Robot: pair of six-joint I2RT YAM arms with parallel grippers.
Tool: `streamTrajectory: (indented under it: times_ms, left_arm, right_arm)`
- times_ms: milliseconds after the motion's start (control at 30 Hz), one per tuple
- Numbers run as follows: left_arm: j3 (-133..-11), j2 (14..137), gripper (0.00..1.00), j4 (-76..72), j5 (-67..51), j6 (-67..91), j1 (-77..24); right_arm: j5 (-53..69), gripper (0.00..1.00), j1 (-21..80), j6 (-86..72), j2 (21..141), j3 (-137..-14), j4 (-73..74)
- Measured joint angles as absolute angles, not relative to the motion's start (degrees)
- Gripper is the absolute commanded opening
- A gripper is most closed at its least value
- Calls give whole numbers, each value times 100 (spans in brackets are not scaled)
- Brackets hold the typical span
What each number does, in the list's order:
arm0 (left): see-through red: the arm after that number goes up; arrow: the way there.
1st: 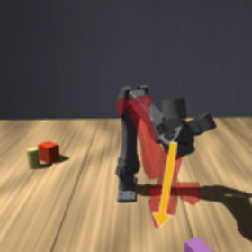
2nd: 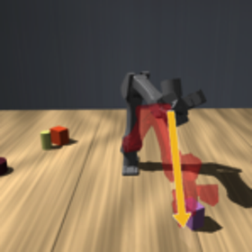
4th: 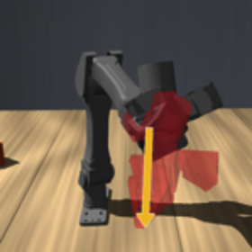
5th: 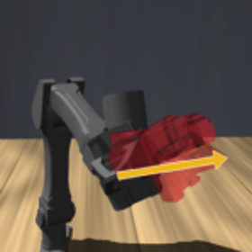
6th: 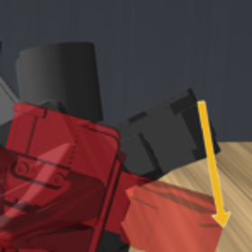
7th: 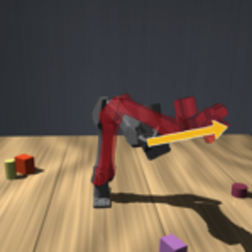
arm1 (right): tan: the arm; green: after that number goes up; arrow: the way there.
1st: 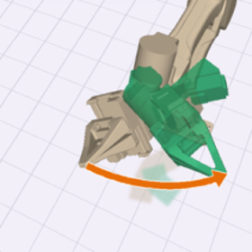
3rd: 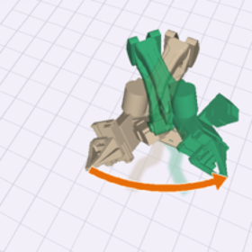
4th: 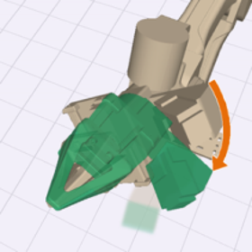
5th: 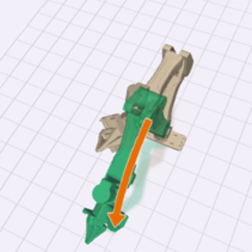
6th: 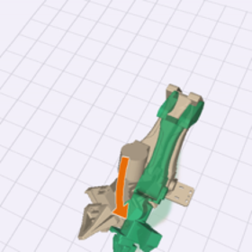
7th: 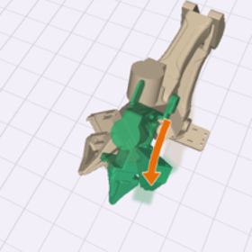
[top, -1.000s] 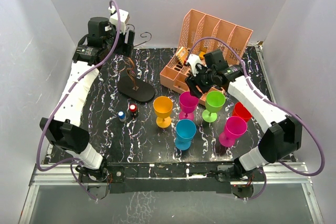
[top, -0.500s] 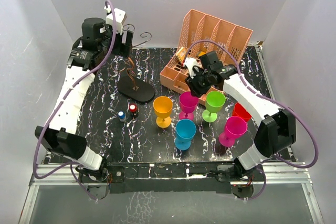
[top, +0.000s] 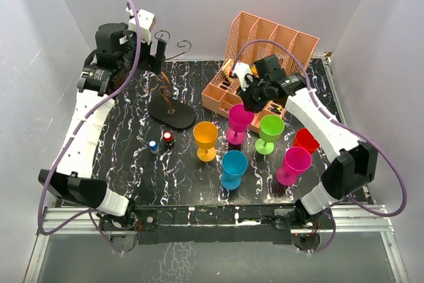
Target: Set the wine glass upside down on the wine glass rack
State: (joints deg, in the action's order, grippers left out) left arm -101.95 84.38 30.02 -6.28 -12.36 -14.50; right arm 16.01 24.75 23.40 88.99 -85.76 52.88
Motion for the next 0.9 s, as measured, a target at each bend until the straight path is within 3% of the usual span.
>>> streamTrajectory:
  times_ms: [400,600,900]
  left_arm:
    - [-10779,8270,90,2897,-1754,-263,-1450]
    - [-10980,8431,91,2582,-2797,666,-1450]
    - [-11083,9131,82,1747,-3894,1841,-1474]
  right_arm:
    - [777,8,2475,2349,7931,-10169,4556]
    - [744,8,2475,1831,8112,-11417,3712]
    - [1151,8,2475,899,8584,-12184,3275]
